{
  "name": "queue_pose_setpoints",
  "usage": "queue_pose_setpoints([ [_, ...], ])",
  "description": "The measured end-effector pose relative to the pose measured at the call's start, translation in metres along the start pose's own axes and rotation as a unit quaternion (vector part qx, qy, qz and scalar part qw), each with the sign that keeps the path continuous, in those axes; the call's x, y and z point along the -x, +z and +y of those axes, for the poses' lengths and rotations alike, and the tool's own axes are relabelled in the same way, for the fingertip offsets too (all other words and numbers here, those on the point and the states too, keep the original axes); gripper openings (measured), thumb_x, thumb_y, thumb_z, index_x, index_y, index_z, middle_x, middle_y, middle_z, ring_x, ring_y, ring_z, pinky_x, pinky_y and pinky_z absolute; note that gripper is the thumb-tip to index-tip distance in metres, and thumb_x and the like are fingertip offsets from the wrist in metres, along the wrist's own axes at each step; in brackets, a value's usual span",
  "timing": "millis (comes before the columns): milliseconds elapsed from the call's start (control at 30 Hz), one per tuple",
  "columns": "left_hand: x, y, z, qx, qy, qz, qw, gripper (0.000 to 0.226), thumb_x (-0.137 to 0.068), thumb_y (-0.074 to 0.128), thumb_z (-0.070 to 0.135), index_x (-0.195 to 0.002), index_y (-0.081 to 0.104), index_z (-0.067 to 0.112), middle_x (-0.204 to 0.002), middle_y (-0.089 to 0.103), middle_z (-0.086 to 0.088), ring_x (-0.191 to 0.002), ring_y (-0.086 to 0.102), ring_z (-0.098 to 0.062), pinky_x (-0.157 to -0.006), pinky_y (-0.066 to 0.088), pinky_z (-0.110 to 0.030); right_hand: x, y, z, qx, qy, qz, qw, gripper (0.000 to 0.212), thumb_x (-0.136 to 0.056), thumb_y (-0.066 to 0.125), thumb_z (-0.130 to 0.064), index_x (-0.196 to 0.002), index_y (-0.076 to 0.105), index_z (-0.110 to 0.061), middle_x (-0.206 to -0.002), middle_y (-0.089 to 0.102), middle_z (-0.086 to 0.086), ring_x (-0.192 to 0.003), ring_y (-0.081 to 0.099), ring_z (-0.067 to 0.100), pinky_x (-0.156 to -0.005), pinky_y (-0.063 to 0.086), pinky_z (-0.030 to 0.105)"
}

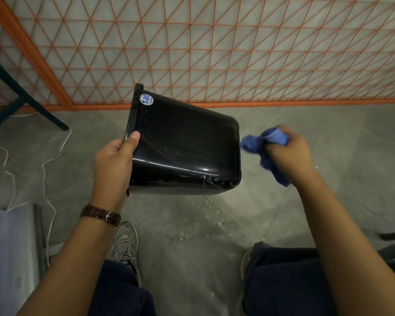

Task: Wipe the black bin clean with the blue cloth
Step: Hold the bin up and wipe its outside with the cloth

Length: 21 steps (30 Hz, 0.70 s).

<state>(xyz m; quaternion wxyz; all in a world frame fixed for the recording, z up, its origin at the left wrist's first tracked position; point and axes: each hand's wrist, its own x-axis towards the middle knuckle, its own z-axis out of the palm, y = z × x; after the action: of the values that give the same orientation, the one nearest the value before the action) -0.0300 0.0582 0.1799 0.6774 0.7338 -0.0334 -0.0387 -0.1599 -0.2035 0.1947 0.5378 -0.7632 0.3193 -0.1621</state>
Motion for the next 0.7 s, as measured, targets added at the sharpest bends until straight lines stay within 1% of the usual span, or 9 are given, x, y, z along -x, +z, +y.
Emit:
queue_pose_setpoints([
  [67,0.001,0.003,0.0,-0.006,0.007,-0.004,1.0,0.024,-0.089,0.059,0.033,-0.071,0.064,0.017,-0.075,0.064,-0.007,-0.073,0.061,-0.02,-0.067,0.049,-0.031,-0.004,0.0,-0.002,-0.015,-0.05,0.066,0.996,0.008,-0.088,0.048,-0.01,-0.092,0.053,-0.004,-0.045,0.055,-0.003,-0.037,0.05,0.008,-0.039,0.037,0.021],
  [133,0.003,0.007,-0.001,-0.01,0.018,-0.013,1.0,0.027,-0.088,0.06,0.032,-0.072,0.065,0.011,-0.075,0.064,-0.012,-0.072,0.06,-0.022,-0.069,0.049,-0.033,-0.007,0.006,-0.001,-0.019,-0.084,0.098,0.991,0.01,-0.089,0.049,-0.007,-0.097,0.051,-0.003,-0.056,0.057,-0.003,-0.045,0.054,0.002,-0.046,0.044,0.02],
  [233,0.01,0.015,-0.002,-0.011,0.022,-0.025,0.999,0.025,-0.087,0.061,0.031,-0.07,0.066,0.014,-0.075,0.064,-0.017,-0.069,0.059,-0.023,-0.067,0.048,-0.034,-0.005,0.023,0.004,0.007,-0.079,0.087,0.993,0.02,-0.089,0.056,-0.015,-0.106,0.053,-0.007,-0.082,0.062,0.003,-0.064,0.061,0.004,-0.06,0.054,0.017],
  [300,0.015,0.019,-0.003,-0.009,0.025,-0.034,0.999,0.022,-0.087,0.061,0.031,-0.069,0.068,0.019,-0.072,0.066,-0.015,-0.069,0.06,-0.02,-0.067,0.049,-0.033,0.002,0.037,0.006,0.032,-0.09,0.077,0.992,0.023,-0.085,0.061,-0.009,-0.107,0.054,-0.012,-0.094,0.061,0.0,-0.077,0.058,0.0,-0.06,0.047,0.005],
  [400,0.021,0.025,-0.006,-0.013,0.042,-0.037,0.998,0.038,-0.088,0.061,0.024,-0.05,0.057,0.023,-0.045,0.052,0.013,-0.049,0.047,0.001,-0.053,0.039,-0.012,0.017,0.059,0.003,0.035,-0.122,0.039,0.991,0.026,-0.077,0.065,-0.009,-0.099,0.057,-0.02,-0.102,0.061,0.0,-0.085,0.057,0.0,-0.067,0.044,0.003],
  [467,0.024,0.028,-0.008,-0.023,0.045,-0.045,0.998,0.043,-0.089,0.06,0.02,-0.048,0.05,0.022,-0.039,0.043,0.016,-0.042,0.04,0.001,-0.047,0.033,-0.009,0.024,0.072,0.002,0.027,-0.138,0.003,0.99,0.023,-0.075,0.065,-0.015,-0.096,0.059,-0.023,-0.105,0.062,0.001,-0.092,0.06,0.007,-0.076,0.047,0.01],
  [533,0.023,0.029,-0.009,-0.034,0.054,-0.058,0.996,0.033,-0.089,0.06,0.022,-0.058,0.058,0.011,-0.049,0.051,0.009,-0.047,0.043,-0.001,-0.051,0.039,-0.016,0.026,0.08,-0.002,-0.016,-0.113,-0.028,0.993,0.018,-0.08,0.062,-0.009,-0.095,0.062,-0.02,-0.099,0.065,0.001,-0.088,0.063,0.006,-0.076,0.049,0.017],
  [600,0.021,0.03,-0.012,-0.062,0.067,-0.066,0.994,0.036,-0.089,0.06,0.026,-0.064,0.056,0.0,-0.052,0.047,-0.002,-0.05,0.042,-0.009,-0.051,0.038,-0.023,0.028,0.084,-0.01,-0.131,-0.065,-0.048,0.988,0.017,-0.085,0.055,-0.004,-0.091,0.065,-0.017,-0.084,0.067,-0.004,-0.076,0.063,0.001,-0.069,0.049,0.015],
  [700,0.024,0.032,-0.018,-0.103,0.087,-0.079,0.988,0.042,-0.088,0.06,0.032,-0.062,0.051,0.0,-0.048,0.04,0.004,-0.049,0.037,-0.008,-0.051,0.033,-0.027,0.023,0.083,-0.021,-0.262,-0.037,0.004,0.964,0.015,-0.082,0.052,-0.006,-0.087,0.063,-0.014,-0.077,0.066,-0.005,-0.073,0.063,0.003,-0.067,0.049,0.018],
])
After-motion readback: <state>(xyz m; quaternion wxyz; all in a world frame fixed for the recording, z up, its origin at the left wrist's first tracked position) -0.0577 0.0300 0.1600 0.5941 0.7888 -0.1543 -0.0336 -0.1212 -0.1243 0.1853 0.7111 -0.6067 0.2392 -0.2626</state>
